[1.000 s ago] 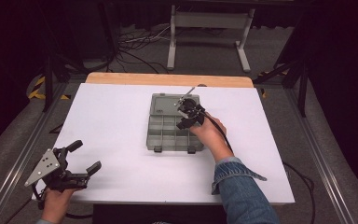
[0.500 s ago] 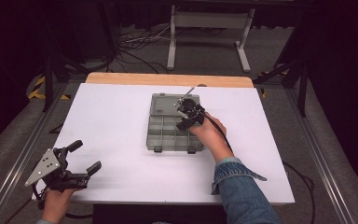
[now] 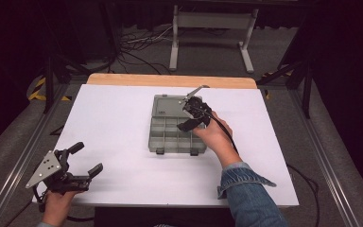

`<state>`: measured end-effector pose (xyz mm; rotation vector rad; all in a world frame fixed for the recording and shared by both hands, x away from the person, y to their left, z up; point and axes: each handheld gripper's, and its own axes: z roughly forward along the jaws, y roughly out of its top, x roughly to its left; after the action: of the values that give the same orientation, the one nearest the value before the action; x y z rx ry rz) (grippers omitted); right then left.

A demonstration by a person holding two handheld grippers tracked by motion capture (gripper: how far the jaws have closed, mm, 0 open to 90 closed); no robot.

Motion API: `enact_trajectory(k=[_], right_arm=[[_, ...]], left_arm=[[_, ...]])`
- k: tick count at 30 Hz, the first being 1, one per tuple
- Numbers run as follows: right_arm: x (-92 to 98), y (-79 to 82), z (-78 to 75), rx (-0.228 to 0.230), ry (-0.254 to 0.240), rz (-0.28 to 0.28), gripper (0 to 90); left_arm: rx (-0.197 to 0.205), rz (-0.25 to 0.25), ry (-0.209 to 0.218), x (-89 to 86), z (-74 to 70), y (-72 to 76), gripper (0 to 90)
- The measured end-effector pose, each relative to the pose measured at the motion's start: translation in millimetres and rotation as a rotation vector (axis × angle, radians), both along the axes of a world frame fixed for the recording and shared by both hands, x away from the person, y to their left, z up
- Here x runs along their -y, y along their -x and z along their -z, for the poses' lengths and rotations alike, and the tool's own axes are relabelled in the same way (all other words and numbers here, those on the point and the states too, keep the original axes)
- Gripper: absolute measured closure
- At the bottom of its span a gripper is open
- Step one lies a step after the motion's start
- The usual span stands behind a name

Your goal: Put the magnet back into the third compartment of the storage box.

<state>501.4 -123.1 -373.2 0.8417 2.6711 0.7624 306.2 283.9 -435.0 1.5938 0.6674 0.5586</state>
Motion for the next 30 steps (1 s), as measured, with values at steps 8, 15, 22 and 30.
enact_trajectory(k=[8,15,22,30], right_arm=[[6.7,18.0,-19.7,0.023,-0.054,-0.019,19.7],[11.7,35.0,-32.0,0.062,-0.081,-0.038,16.8],[19.2,49.1,-35.9,0.083,-0.098,-0.018,15.4],[39.6,66.9,-41.2,0.131,-0.158,0.0,12.0]], left_arm=[[0.004,-0.003,0.001,-0.6,-0.3,0.9,0.3],[0.005,-0.007,0.003,-1.2,-0.2,1.8,0.3],[0.007,-0.006,0.001,-0.8,-0.4,1.7,0.3],[0.004,-0.008,0.001,-1.4,-0.4,2.2,0.3]])
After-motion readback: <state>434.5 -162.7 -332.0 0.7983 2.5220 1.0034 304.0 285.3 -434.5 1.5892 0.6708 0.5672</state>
